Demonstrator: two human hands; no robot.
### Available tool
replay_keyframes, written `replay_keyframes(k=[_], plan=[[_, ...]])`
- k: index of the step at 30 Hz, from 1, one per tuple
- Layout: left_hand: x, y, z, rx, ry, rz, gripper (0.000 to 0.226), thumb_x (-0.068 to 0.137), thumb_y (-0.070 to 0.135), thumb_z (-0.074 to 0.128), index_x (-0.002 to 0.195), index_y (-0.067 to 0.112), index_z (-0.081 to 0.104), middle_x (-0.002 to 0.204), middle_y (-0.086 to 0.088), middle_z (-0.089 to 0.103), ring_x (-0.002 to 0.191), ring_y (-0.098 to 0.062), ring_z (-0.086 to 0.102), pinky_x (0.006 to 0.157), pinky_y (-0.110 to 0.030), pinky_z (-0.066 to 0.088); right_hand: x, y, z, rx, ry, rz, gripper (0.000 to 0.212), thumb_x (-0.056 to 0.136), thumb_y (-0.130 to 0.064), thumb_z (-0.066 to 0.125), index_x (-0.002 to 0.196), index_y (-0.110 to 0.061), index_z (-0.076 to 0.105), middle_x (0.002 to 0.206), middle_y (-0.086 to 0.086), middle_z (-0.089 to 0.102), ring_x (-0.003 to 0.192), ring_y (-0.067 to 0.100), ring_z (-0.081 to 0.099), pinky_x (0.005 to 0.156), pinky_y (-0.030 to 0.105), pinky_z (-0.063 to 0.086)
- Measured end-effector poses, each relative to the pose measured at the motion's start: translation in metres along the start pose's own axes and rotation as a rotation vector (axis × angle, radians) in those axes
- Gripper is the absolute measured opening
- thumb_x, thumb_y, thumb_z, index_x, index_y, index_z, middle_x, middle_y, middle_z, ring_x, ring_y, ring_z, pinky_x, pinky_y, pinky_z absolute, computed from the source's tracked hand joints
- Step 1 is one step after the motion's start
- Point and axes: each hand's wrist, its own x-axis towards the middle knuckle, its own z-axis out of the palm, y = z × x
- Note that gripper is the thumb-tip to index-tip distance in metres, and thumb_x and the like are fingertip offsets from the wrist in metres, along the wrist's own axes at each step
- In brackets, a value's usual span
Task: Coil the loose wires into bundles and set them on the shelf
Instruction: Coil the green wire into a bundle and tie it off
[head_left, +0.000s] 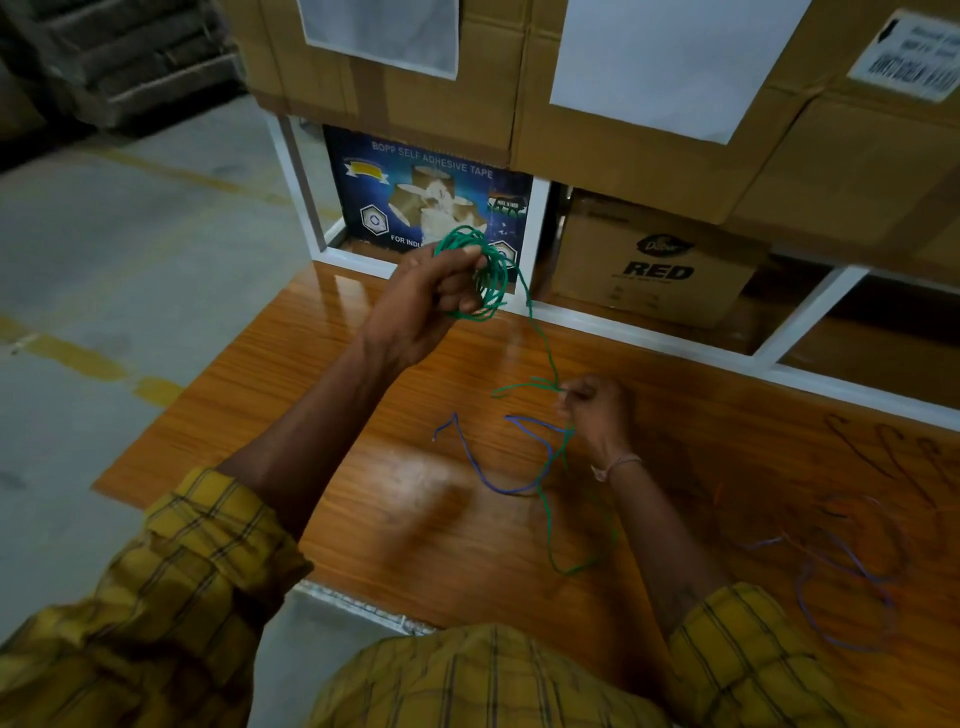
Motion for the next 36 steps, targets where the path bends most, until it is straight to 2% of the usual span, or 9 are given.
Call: replay_keyframes(k=[5,11,15,18,20,22,24,27,36], plan=[[0.005,0.014,-0.004,-0.376,-0.037,0.054,0.025,0.107,0.011,0.045,0.092,0.003,0.063,0.047,0.009,0.038,0.039,-0.004,0.027,0.051,-0.018,0.041,0.021,0.035,-0.008,-0.456,0.093,0.041,0.023,0.077,-0.006,0.059,0.059,-0.019,0.061,0.079,0.009,0.074,0.086,0.032,0.071,0.091,0.04,0.055],[0.009,0.012,0.002,-0.128,0.063,0.006,0.023,0.106,0.012,0.049,0.09,0.006,0.064,0.048,0.012,0.034,0.043,-0.005,0.023,0.052,-0.019,0.034,0.003,-0.013,-0.02,-0.549,-0.078,-0.005,0.018,0.081,-0.019,0.059,0.078,-0.02,0.077,0.088,-0.001,0.076,0.091,0.022,0.071,0.087,0.035,0.057],[0.01,0.004,0.006,-0.062,0.052,-0.051,0.019,0.107,0.012,0.051,0.092,0.005,0.061,0.049,0.013,0.035,0.041,-0.003,0.029,0.052,-0.019,0.038,-0.016,-0.08,-0.034,-0.122,-0.172,-0.082,0.028,0.09,0.003,0.059,0.106,-0.012,0.076,0.106,0.007,0.073,0.095,0.014,0.066,0.087,0.028,0.047],[0.012,-0.003,0.013,-0.044,0.086,-0.069,0.02,0.109,0.013,0.051,0.093,0.006,0.061,0.048,0.013,0.035,0.04,-0.002,0.03,0.053,-0.019,0.042,-0.035,-0.116,-0.039,0.361,-0.453,-0.051,0.03,0.091,-0.011,0.054,0.116,-0.003,0.07,0.117,0.018,0.073,0.109,0.027,0.07,0.092,0.035,0.045],[0.015,-0.006,0.017,-0.035,0.131,-0.062,0.02,0.11,0.016,0.052,0.094,0.008,0.061,0.051,0.012,0.036,0.041,-0.003,0.031,0.058,-0.02,0.046,-0.045,-0.127,-0.042,0.57,-0.698,0.057,0.041,0.098,-0.023,0.04,0.116,0.002,0.066,0.105,0.024,0.074,0.107,0.035,0.07,0.097,0.041,0.048],[0.018,-0.008,0.019,-0.037,0.166,-0.07,0.023,0.112,0.019,0.05,0.094,0.01,0.06,0.054,0.01,0.035,0.043,-0.006,0.031,0.064,-0.023,0.052,-0.052,-0.128,-0.044,0.725,-0.82,0.106,0.045,0.099,-0.032,0.037,0.105,0.002,0.065,0.077,0.016,0.066,0.08,0.033,0.066,0.092,0.046,0.052],[0.018,-0.008,0.019,-0.014,0.134,-0.078,0.025,0.114,0.021,0.045,0.097,0.009,0.059,0.058,0.008,0.035,0.046,-0.008,0.033,0.071,-0.025,0.055,-0.05,-0.121,-0.044,0.897,-0.784,0.093,0.038,0.103,-0.029,0.037,0.099,-0.002,0.063,0.061,0.003,0.047,0.056,0.019,0.048,0.072,0.038,0.052],[0.011,-0.007,0.02,0.08,-0.005,-0.106,0.026,0.116,0.021,0.041,0.102,0.008,0.059,0.063,0.007,0.037,0.05,-0.007,0.036,0.071,-0.027,0.052,-0.033,-0.116,-0.049,0.969,-0.684,0.005,0.031,0.108,-0.023,0.037,0.102,-0.005,0.062,0.055,-0.007,0.032,0.045,0.006,0.027,0.046,0.022,0.028],[-0.003,-0.009,0.033,0.135,-0.276,-0.252,0.038,0.115,0.022,0.037,0.099,0.0,0.063,0.053,0.006,0.03,0.042,-0.01,0.021,0.055,-0.026,0.041,0.009,-0.13,-0.045,0.429,-0.226,-0.044,0.026,0.108,-0.024,0.048,0.086,-0.014,0.058,0.051,-0.007,0.033,0.035,0.001,0.025,0.035,0.015,0.017]])
